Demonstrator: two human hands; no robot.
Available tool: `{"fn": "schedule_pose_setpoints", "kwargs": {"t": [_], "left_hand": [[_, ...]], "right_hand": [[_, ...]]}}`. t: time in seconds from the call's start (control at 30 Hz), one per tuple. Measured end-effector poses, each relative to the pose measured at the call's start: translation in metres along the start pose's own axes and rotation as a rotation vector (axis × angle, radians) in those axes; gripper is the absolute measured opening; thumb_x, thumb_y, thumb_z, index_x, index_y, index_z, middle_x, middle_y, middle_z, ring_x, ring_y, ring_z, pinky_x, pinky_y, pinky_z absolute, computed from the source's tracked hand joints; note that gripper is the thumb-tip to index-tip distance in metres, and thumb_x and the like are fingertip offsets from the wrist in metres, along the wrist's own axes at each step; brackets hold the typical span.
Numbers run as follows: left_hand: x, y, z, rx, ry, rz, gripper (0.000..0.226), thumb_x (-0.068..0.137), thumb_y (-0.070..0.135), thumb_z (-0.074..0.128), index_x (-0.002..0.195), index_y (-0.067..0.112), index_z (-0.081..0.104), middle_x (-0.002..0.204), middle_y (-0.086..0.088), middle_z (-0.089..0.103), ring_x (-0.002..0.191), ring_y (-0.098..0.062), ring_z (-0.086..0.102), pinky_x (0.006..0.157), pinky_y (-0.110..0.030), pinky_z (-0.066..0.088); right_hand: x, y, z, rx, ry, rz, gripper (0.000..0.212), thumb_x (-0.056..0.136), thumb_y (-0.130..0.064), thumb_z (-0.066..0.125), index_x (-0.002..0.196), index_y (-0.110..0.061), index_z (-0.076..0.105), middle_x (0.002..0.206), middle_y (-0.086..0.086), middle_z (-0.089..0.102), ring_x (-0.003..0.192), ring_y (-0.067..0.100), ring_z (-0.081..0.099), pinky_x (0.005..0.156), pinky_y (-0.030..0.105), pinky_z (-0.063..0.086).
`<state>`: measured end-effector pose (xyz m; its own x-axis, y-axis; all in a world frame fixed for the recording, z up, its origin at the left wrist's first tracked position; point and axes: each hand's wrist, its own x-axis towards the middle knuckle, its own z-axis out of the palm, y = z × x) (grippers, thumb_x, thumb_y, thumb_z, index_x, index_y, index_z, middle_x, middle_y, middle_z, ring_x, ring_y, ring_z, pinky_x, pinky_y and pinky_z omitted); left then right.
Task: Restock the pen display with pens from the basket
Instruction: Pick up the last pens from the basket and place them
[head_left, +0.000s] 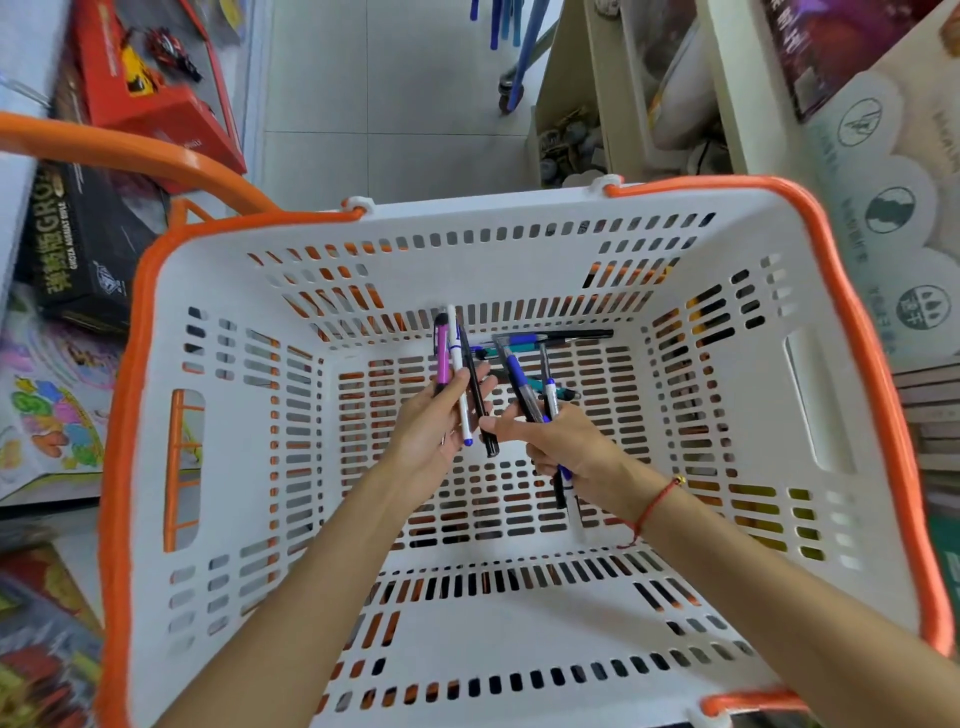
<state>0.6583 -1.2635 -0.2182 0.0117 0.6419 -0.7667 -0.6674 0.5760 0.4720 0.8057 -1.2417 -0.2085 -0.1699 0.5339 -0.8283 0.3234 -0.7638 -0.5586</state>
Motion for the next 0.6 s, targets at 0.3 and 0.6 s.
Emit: {"fn": "schedule_pose_setpoints", "kwargs": {"t": [0.3,0.6], "left_hand": [[-0.004,0.006,-0.012,-0.124,-0.113,-0.145,0.036,0.094,0.019,0.056,0.129,0.008,0.06,0.092,-0.004,0.07,0.078,-0.013,0.069,0.067,-0.027,0.058],[-0.02,0.007,-0.022,0.206,-0.381,-0.325,0.042,0.088,0.024,0.057,0.13,0.022,0.056,0.083,0.001,0.063,0.064,-0.006,0.056,0.063,-0.024,0.055]], "right_hand": [[-0.007,-0.003,0.002,-0.046,0.013,-0.006,0.03,0.078,-0.032,0.08,0.071,-0.011,0.059,0.053,-0.003,0.038,0.043,0.008,0.028,0.042,0.017,0.03],[0.003,-0.028,-0.02,0.141,-0.035,-0.028,0.045,0.082,-0.047,0.071,0.106,-0.009,0.071,0.089,0.004,0.069,0.044,0.005,0.027,0.042,0.015,0.028]]}}
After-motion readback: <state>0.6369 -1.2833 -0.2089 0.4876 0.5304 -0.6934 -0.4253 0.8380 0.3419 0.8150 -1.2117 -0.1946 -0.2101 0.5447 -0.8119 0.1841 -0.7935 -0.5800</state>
